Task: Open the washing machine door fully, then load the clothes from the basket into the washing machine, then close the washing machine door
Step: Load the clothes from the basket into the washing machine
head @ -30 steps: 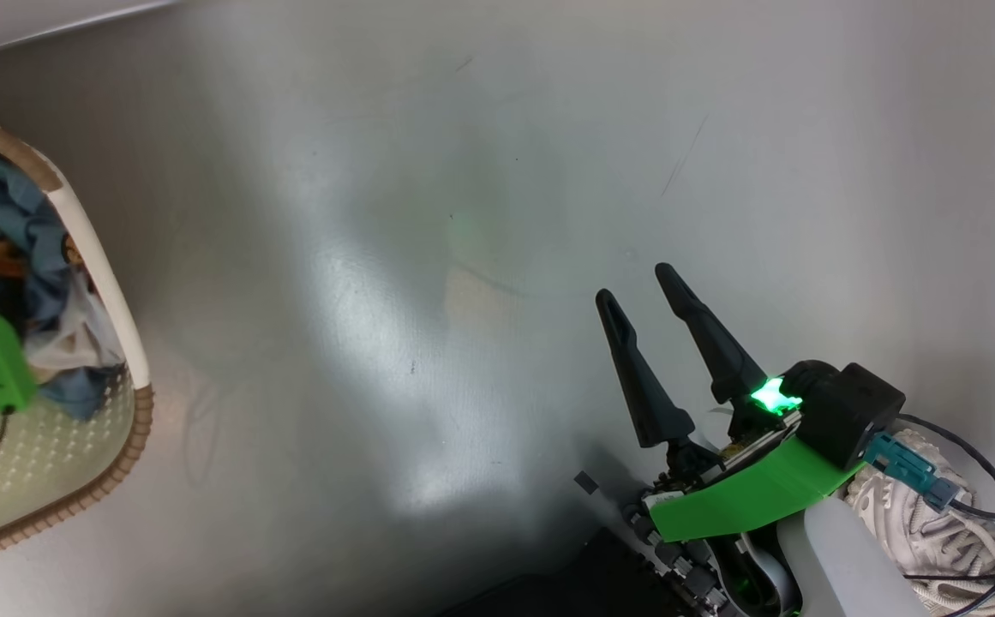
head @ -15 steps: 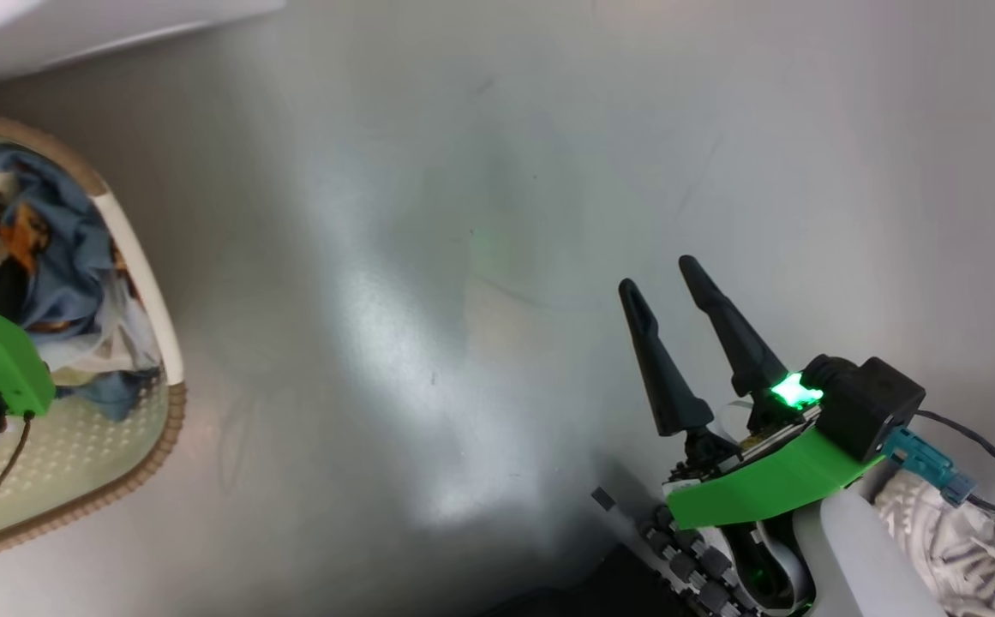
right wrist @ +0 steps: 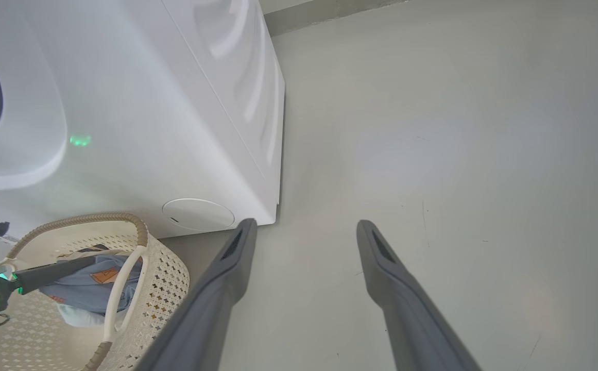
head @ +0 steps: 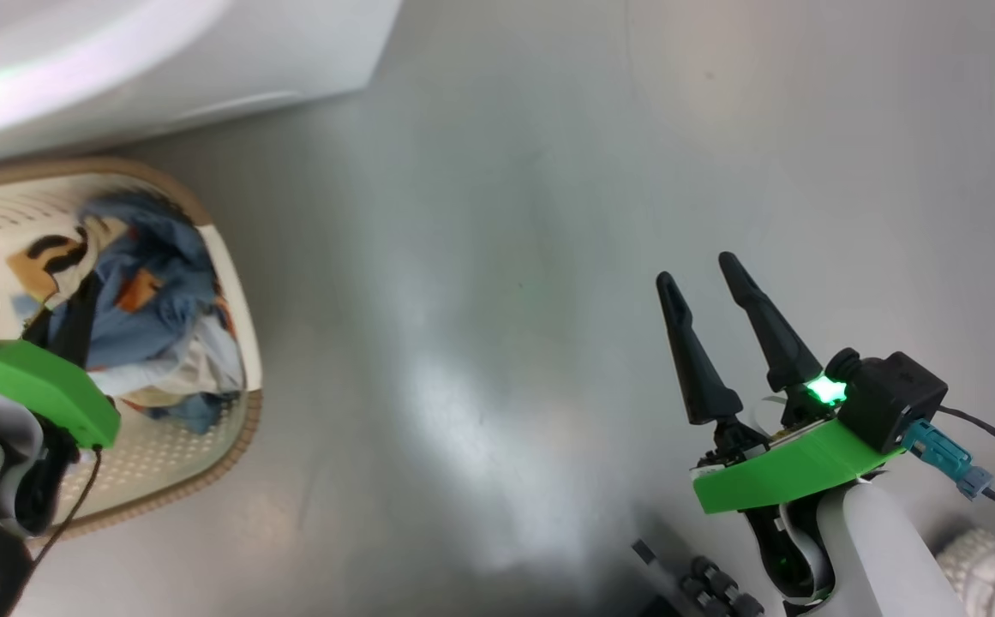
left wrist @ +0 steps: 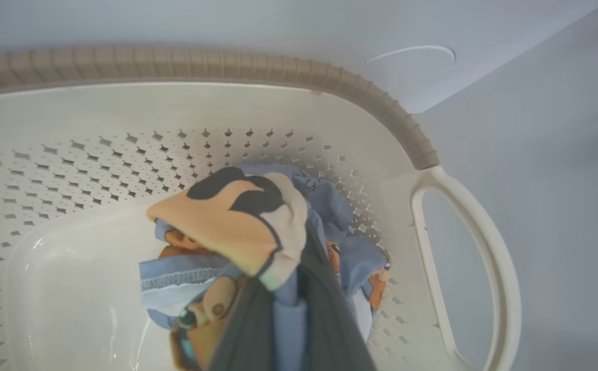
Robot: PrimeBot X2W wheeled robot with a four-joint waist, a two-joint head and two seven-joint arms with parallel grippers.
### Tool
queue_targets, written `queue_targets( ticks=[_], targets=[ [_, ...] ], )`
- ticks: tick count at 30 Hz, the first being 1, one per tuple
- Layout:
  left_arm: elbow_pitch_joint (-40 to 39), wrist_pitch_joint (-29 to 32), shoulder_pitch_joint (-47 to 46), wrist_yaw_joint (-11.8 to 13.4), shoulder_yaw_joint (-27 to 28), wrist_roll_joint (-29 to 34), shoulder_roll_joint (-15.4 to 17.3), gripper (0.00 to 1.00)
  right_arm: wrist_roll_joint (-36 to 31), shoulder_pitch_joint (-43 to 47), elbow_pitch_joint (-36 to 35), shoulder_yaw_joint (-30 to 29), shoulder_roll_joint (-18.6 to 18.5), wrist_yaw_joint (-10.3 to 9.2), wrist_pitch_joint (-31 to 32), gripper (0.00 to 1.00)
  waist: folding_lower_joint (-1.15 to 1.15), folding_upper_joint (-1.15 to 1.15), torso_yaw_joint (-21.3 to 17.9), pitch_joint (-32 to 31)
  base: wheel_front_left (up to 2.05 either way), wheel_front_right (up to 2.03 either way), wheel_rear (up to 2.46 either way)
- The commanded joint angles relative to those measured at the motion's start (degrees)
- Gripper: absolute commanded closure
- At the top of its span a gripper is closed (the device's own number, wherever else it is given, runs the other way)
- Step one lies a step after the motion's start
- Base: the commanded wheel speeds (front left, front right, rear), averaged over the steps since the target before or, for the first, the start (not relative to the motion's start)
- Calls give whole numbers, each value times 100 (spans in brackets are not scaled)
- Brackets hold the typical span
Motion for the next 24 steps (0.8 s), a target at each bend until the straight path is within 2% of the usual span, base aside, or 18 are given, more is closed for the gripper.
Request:
queue_targets(
  ticks=[1,12,19,24],
  targets=[
    [-121,-75,206,-9,315,55,170,100,-103,110,-68,67,-15,10,-27,0,0,0,252,-340,0,0,0],
    [-801,-78,1251,-9,1731,828,-281,100,-319,194,177,-29,-15,10,-27,0,0,0,511,-1248,0,0,0],
    [-1490,-78,2098,-9,2780,1491,-704,100,-450,381,352,-128,-15,10,-27,0,0,0,667,-1909,0,0,0],
    [-1770,-78,2579,-9,3274,1793,-995,100,-574,538,508,-219,-15,10,-27,0,0,0,794,-2364,0,0,0]
  ],
)
